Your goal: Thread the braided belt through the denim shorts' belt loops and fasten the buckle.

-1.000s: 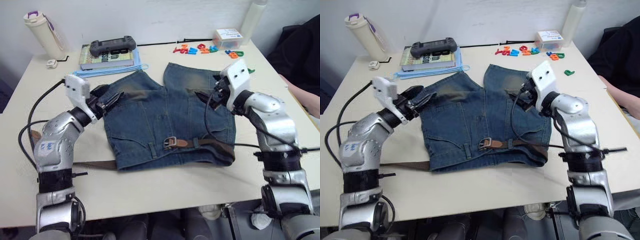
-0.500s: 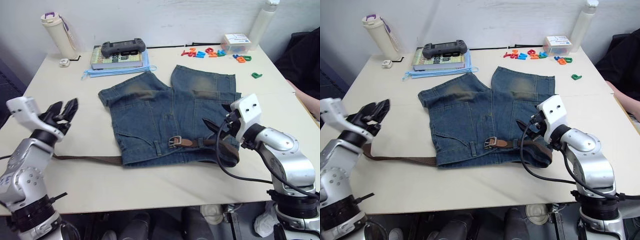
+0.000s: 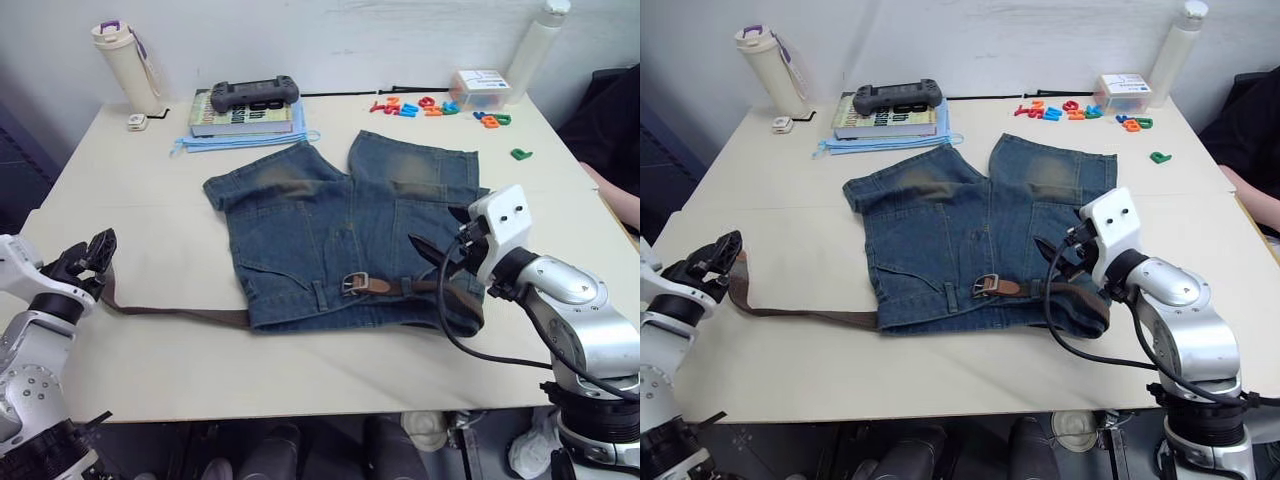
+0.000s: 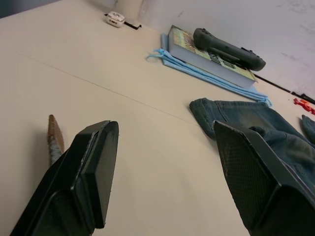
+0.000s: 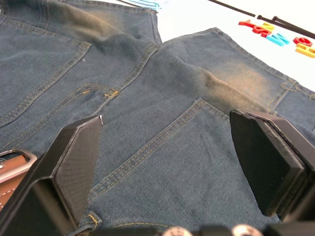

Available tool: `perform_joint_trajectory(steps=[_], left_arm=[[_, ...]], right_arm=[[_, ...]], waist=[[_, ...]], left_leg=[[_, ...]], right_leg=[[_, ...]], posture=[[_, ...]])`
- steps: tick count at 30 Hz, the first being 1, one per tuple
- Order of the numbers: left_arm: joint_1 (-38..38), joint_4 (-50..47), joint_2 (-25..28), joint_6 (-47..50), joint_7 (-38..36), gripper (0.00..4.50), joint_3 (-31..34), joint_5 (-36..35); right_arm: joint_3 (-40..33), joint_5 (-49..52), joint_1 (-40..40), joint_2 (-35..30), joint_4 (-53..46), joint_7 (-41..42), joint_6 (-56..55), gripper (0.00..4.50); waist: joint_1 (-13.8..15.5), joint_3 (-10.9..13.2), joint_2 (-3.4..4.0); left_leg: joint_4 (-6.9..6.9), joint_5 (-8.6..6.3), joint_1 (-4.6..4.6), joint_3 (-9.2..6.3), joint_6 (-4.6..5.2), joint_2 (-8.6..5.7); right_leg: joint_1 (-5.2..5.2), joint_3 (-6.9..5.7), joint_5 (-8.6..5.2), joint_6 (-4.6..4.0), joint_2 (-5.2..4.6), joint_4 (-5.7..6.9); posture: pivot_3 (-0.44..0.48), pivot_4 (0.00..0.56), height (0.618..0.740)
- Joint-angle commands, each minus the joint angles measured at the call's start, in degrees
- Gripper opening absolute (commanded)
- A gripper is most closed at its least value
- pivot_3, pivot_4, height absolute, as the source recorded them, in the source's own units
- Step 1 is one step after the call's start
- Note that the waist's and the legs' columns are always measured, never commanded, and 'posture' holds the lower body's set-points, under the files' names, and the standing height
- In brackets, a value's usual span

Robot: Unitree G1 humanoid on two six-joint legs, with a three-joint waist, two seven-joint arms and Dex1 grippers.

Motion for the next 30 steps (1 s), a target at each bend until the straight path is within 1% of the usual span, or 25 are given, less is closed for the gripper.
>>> perform_joint_trajectory(steps=[1,3,4,6,8,10,14,17,19,21,22,26,30], left_arm=[[-0.7,-1.2,0.1,-1.1,1.0,3.40,-3.2,1.2],[-1.0,-1.3,0.3,-0.5,2.6,3.40,-4.3,1.6],[-1.2,-1.8,0.4,0.1,3.5,3.40,-4.7,1.5],[-1.6,-3.1,0.6,1.4,5.0,3.40,-5.1,1.0],[-1.3,-4.1,1.7,1.6,7.6,3.40,-4.6,2.8],[-1.4,-4.3,2.7,3.1,10.0,3.40,-3.2,3.1],[0.3,-4.3,5.4,6.9,12.4,3.40,-2.4,4.2],[2.5,-4.0,5.3,8.9,13.5,3.40,-1.6,4.8],[3.4,-3.0,4.2,10.5,15.1,3.40,-0.6,4.9],[4.8,-2.1,4.1,10.2,14.9,3.40,-1.0,6.2],[5.4,-1.4,4.6,9.9,14.5,3.40,-1.3,6.9],[6.5,0.7,3.0,10.7,14.9,3.40,-1.2,7.5],[7.0,1.2,2.0,11.6,13.5,3.40,-1.2,6.6]], right_arm=[[-0.4,0.6,-0.5,-1.7,0.3,1.5,-2.9,4.43],[-0.8,0.2,-0.6,-2.6,1.6,1.8,-4.1,4.43],[-1.0,-0.2,-0.8,-3.0,2.3,1.9,-4.6,4.43],[-1.0,-0.5,-1.3,-3.9,3.3,2.4,-5.7,4.43],[0.2,-0.8,-1.1,-5.2,4.3,3.8,-7.3,4.43],[0.8,0.0,-1.0,-5.6,4.8,5.4,-7.9,4.43],[1.3,2.6,-0.5,-6.0,4.0,8.5,-7.6,4.43],[0.2,7.6,-0.1,-4.6,1.7,10.6,-5.8,4.43],[0.0,10.9,-0.3,-4.2,-0.2,11.5,-4.5,4.43],[0.1,14.1,-0.4,-4.4,-1.8,13.1,-3.7,4.43],[0.3,15.0,-0.4,-4.3,-2.4,13.2,-3.4,4.43],[1.9,17.4,0.2,-6.2,-4.1,16.5,-3.8,4.43],[3.9,18.2,0.4,-7.4,-4.9,18.5,-4.0,4.43]], waist=[[-0.9,0.1,-0.03],[-1.5,0.1,0.07],[-1.4,0.1,0.06],[-0.7,0.1,0.07],[0.0,0.1,0.05],[0.2,0.1,0.04],[0.1,0.2,0.08],[0.0,0.2,0.09],[0.0,0.2,0.09],[0.2,0.2,0.07],[0.2,0.2,0.07],[0.4,0.2,0.06],[0.4,0.2,0.06]], left_leg=[[0.17,0.08,-0.09,-0.73,0.10,-0.26],[0.57,0.15,-0.36,-1.95,0.20,-0.97],[0.60,0.31,-0.39,-2.36,0.19,-1.21],[0.63,0.32,-0.39,-2.13,0.21,-1.23],[0.61,0.30,-0.35,-1.81,0.18,-1.06],[0.60,0.18,-0.27,-1.60,0.00,-0.75],[0.49,0.01,-0.01,-1.15,-0.20,-0.27],[0.49,-0.22,0.17,-0.68,-0.20,0.10],[0.50,-0.33,0.20,-0.47,-0.22,0.25],[0.50,-0.37,0.21,-0.40,-0.22,0.29],[0.50,-0.39,0.20,-0.36,-0.20,0.29],[0.52,-0.47,0.21,-0.22,-0.13,0.29],[0.53,-0.52,0.23,-0.15,-0.11,0.29]], right_leg=[[0.49,-0.78,-0.15,-0.02,-0.97,0.00],[0.78,-1.81,-0.53,0.07,-1.66,0.23],[0.84,-2.39,-0.53,0.09,-1.44,0.33],[0.74,-1.82,-0.51,0.12,-1.08,0.29],[0.59,-1.39,-0.48,0.16,-0.88,0.12],[0.51,-1.01,-0.47,0.18,-0.59,0.13],[0.46,-0.75,-0.50,0.07,-0.09,0.17],[0.46,-0.37,-0.46,0.00,0.29,0.13],[0.38,-0.21,-0.45,-0.02,0.40,0.13],[0.34,-0.15,-0.45,-0.03,0.43,0.12],[0.32,-0.12,-0.45,-0.03,0.43,0.11],[0.33,-0.05,-0.41,-0.04,0.43,0.04],[0.32,-0.02,-0.40,-0.02,0.42,0.02]], posture=[[0.000,0.150,0.708],[0.000,0.150,0.707],[0.000,0.150,0.707],[0.000,0.150,0.707],[0.000,0.150,0.707],[0.000,0.150,0.707],[0.000,0.150,0.707],[0.000,0.150,0.707],[0.000,0.150,0.707],[0.000,0.150,0.707],[0.000,0.150,0.707],[0.000,0.150,0.707],[0.000,0.150,0.707]])
